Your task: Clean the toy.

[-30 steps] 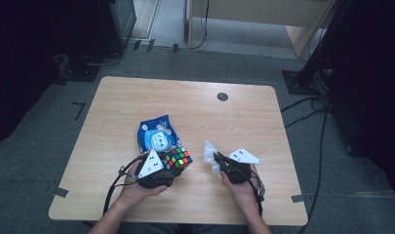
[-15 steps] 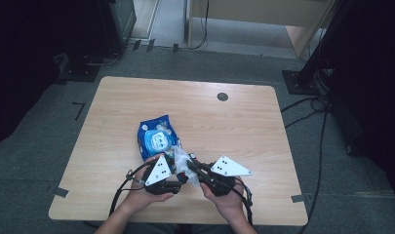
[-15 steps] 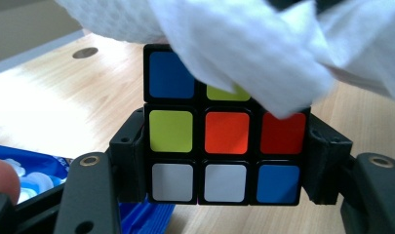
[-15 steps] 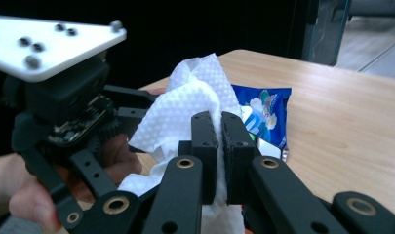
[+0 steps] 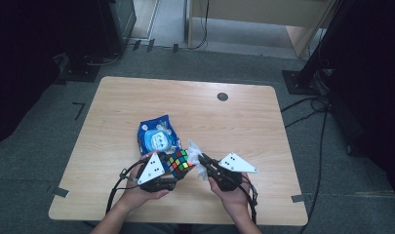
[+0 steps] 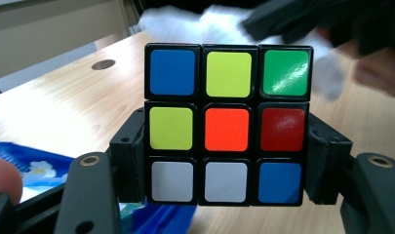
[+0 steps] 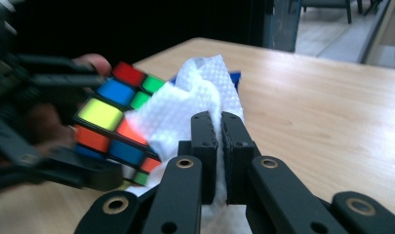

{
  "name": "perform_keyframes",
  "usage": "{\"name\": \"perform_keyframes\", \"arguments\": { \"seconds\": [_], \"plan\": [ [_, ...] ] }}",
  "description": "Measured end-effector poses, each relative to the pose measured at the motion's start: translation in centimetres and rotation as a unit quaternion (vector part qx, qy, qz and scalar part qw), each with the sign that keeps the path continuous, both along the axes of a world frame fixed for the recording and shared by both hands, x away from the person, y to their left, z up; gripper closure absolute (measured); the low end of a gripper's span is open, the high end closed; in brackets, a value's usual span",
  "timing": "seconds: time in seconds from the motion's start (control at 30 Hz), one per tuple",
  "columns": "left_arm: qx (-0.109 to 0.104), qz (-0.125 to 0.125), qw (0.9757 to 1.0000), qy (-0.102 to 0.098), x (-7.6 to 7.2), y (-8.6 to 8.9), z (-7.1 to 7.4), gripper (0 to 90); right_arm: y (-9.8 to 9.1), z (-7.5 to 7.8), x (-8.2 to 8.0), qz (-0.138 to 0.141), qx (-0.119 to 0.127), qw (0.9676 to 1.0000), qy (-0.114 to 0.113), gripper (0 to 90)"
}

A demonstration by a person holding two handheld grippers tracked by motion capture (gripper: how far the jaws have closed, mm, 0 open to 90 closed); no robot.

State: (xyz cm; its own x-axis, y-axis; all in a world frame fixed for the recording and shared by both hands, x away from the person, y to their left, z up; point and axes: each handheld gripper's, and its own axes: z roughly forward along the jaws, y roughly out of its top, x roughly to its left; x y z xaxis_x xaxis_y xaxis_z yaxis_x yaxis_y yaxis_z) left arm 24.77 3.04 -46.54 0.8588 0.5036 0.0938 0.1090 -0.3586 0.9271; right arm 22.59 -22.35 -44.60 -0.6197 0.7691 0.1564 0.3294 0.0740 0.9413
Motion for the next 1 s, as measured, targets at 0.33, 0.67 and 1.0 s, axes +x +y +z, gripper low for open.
{"name": "perform_keyframes", "arguments": {
  "seconds": [0.33,0.67,1.0],
  "plan": [
    [0.018,-0.015,0.9997,-0.006,-0.7,-1.4,-0.2,34.1,2.4,1.3,-1.6,0.055,0.016,0.9979,-0.028,87.2],
    [0.000,-0.005,1.0000,-0.006,-0.3,-0.2,0.2,34.2,0.5,-0.1,0.0,0.002,-0.005,0.9999,0.011,87.3],
    [0.016,-0.009,0.9998,-0.003,-0.5,-1.1,-0.1,34.1,2.4,1.5,-1.7,0.048,0.013,0.9984,-0.027,87.1]
  ]
}}
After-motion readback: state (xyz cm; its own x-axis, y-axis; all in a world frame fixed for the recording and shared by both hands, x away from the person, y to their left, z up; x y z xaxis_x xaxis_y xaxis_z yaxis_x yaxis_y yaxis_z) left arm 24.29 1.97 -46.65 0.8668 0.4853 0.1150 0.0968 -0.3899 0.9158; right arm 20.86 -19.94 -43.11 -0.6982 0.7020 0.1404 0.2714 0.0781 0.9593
